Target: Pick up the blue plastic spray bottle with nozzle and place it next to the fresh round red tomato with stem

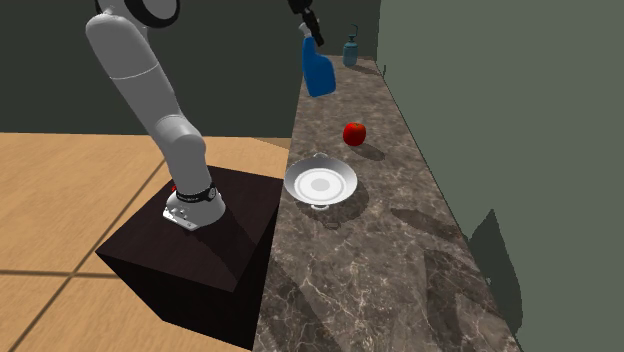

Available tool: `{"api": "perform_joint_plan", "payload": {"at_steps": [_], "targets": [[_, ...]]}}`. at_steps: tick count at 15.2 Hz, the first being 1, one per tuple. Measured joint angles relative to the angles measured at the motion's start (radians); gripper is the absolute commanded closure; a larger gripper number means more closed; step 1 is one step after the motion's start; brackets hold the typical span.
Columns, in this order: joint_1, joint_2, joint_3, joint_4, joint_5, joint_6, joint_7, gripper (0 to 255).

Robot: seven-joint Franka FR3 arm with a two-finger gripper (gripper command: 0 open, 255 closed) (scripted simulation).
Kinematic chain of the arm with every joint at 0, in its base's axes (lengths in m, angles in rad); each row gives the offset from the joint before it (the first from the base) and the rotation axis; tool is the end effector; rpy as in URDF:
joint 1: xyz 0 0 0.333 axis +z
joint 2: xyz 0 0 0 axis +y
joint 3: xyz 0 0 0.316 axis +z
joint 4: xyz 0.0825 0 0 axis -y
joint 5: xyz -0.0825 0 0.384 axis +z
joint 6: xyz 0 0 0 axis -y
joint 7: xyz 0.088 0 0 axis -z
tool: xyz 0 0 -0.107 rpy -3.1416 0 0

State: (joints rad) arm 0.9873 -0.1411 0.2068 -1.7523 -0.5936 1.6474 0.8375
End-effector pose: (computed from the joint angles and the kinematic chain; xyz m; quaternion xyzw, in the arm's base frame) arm 0.2352 0.4636 0.6377 0.9338 0.1854 0.2679 0.1481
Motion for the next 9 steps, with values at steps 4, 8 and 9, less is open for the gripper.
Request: {"api": "perform_joint_plan", "payload": {"at_steps": [4, 8, 9], "targets": [[-0.040, 0.048, -0.050, 0.044, -0.011, 0.053, -0.070, 255], [-0.083, 0.089, -0.100, 0.095, -0.012, 0.098, -0.152, 255], [-0.090, 0.097, -0.109, 0.098, -0.012, 0.111, -0.164, 255]]}}
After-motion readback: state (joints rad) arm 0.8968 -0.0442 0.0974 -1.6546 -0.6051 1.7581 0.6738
